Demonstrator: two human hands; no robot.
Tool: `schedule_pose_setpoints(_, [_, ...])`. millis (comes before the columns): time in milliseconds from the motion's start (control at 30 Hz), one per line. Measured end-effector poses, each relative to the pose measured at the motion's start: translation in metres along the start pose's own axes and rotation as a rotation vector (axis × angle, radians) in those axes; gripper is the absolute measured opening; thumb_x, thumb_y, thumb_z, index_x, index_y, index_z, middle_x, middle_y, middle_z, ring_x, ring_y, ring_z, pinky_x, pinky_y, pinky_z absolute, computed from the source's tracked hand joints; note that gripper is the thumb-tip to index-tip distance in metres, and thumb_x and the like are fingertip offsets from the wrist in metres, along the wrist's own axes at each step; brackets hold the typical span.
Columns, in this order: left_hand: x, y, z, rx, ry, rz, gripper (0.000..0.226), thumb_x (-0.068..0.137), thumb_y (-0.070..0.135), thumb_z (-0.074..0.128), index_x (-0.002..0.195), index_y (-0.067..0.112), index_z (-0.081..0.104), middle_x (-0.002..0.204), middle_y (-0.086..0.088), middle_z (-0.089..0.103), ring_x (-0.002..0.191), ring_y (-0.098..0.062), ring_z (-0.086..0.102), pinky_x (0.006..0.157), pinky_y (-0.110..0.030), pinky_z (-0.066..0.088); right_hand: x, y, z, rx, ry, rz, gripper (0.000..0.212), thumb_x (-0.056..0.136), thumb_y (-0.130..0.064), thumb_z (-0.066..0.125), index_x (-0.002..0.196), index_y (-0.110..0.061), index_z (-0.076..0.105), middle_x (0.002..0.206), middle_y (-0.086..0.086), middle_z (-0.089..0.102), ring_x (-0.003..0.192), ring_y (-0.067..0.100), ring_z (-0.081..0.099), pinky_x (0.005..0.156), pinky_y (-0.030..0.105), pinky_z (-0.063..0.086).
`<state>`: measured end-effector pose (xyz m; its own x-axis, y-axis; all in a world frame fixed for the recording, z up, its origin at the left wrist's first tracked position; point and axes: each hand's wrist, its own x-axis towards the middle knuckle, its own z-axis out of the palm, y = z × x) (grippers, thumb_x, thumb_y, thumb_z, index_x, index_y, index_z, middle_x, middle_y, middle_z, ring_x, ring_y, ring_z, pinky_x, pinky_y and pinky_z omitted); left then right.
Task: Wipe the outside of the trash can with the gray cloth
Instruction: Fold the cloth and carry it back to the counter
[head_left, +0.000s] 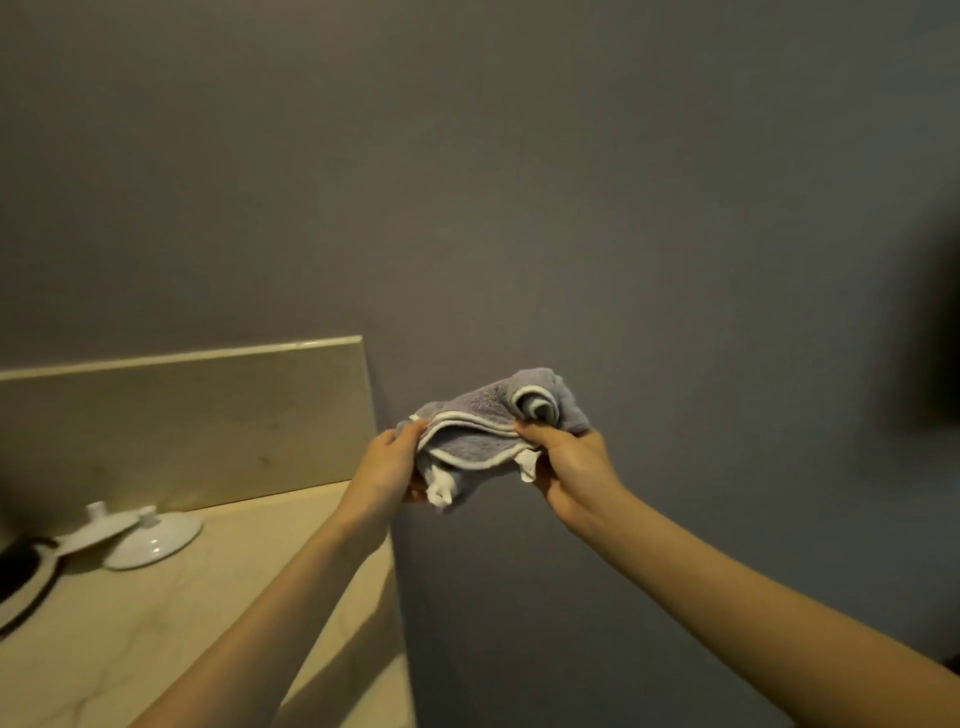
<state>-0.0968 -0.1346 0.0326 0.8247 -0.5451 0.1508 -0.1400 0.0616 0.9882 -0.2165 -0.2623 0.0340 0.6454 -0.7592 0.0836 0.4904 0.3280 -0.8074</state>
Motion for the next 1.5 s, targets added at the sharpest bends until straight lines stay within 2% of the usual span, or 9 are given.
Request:
schedule_pose_setpoints(133, [0.007, -0.013, -0.068, 0.021, 0.086, -0.045, 0.026, 0.097, 0.033, 0.049, 0.09, 0.013, 0.064, 0.06, 0.001, 0.061, 0.044, -0.007, 0.056, 0.043, -0.019, 0.045, -0.003, 0.054, 0.05, -0.034, -0.043, 0.097, 0.033, 0.081, 0.013, 0.06, 0.113, 0.003, 0.061, 0.087, 0.014, 0.067, 0.072, 0.021, 0.064, 0.053, 0.028, 0.056])
schedule_pose_setpoints(233, [0.015, -0.025, -0.109, 0.004, 0.139, -0.105, 0.027, 0.096, 0.029, 0.05, 0.078, 0.014, 0.064, 0.049, 0.005, 0.062, 0.041, -0.006, 0.059, 0.039, -0.017, 0.044, -0.001, 0.09, 0.08, -0.074, -0.057, 0.155, 0.033, 0.082, 0.012, 0.059, 0.115, 0.006, 0.058, 0.084, 0.015, 0.064, 0.068, 0.023, 0.059, 0.057, 0.032, 0.05])
schedule_pose_setpoints(433, [0.046, -0.036, -0.165, 0.07, 0.207, -0.221, 0.026, 0.093, 0.025, 0.051, 0.082, 0.006, 0.065, 0.074, -0.012, 0.062, 0.07, -0.027, 0.058, 0.065, -0.033, 0.044, 0.01, 0.126, 0.113, -0.133, -0.132, 0.33, 0.022, 0.086, 0.011, 0.054, 0.1, -0.005, 0.058, 0.084, 0.018, 0.06, 0.065, 0.023, 0.056, 0.047, 0.03, 0.05])
schedule_pose_setpoints(567, [0.063, -0.034, -0.181, 0.142, 0.229, -0.213, 0.027, 0.093, 0.023, 0.05, 0.075, 0.005, 0.059, 0.067, -0.014, 0.053, 0.062, -0.027, 0.051, 0.061, -0.032, 0.04, 0.024, 0.132, 0.123, -0.285, -0.177, 0.38, 0.008, 0.088, -0.004, 0.059, 0.096, -0.005, 0.059, 0.084, 0.016, 0.062, 0.076, 0.024, 0.061, 0.068, 0.039, 0.055])
schedule_pose_setpoints(667, [0.068, -0.034, -0.183, 0.158, 0.249, -0.186, 0.025, 0.092, 0.023, 0.052, 0.083, 0.001, 0.062, 0.075, -0.019, 0.056, 0.073, -0.028, 0.054, 0.069, -0.037, 0.04, 0.036, 0.131, 0.124, -0.405, -0.2, 0.363, 0.023, 0.089, -0.017, 0.063, 0.108, -0.005, 0.058, 0.087, 0.016, 0.065, 0.075, 0.025, 0.064, 0.064, 0.035, 0.056])
schedule_pose_setpoints(800, [0.071, -0.037, -0.184, 0.156, 0.233, -0.162, 0.031, 0.093, 0.019, 0.053, 0.065, 0.006, 0.056, 0.052, -0.007, 0.051, 0.054, -0.023, 0.045, 0.061, -0.033, 0.037, 0.05, 0.131, 0.124, -0.591, -0.233, 0.322, 0.02, 0.09, -0.021, 0.062, 0.102, -0.006, 0.059, 0.088, 0.016, 0.067, 0.073, 0.027, 0.065, 0.066, 0.032, 0.053])
schedule_pose_setpoints(1033, [0.088, -0.034, -0.196, 0.279, 0.3, -0.121, 0.026, 0.094, 0.019, 0.049, 0.077, 0.001, 0.056, 0.08, -0.02, 0.054, 0.078, -0.028, 0.052, 0.07, -0.036, 0.038, 0.053, 0.137, 0.14, -0.681, -0.275, 0.276, 0.006, 0.087, -0.01, 0.065, 0.086, -0.006, 0.061, 0.087, 0.017, 0.064, 0.07, 0.023, 0.062, 0.056, 0.029, 0.054])
schedule_pose_setpoints(1300, [0.08, -0.027, -0.195, 0.625, 0.377, 0.231, 0.012, 0.097, 0.018, 0.049, 0.092, 0.015, 0.059, 0.093, -0.004, 0.06, 0.073, -0.011, 0.054, 0.057, -0.023, 0.04, 0.057, 0.1, 0.127, -1.029, -0.167, 0.012, 0.028, 0.082, -0.035, 0.07, 0.08, -0.01, 0.058, 0.081, 0.007, 0.062, 0.067, 0.019, 0.059, 0.051, 0.025, 0.044])
schedule_pose_setpoints(1500, [0.061, -0.017, -0.177, 0.909, 0.355, 0.637, 0.015, 0.095, 0.022, 0.054, 0.098, 0.014, 0.067, 0.099, 0.001, 0.056, 0.096, -0.018, 0.05, 0.084, -0.034, 0.034, 0.052, 0.1, 0.12, -1.003, -0.255, -0.133, 0.03, 0.083, -0.024, 0.069, 0.109, -0.013, 0.06, 0.107, 0.008, 0.063, 0.093, 0.021, 0.057, 0.073, 0.031, 0.043])
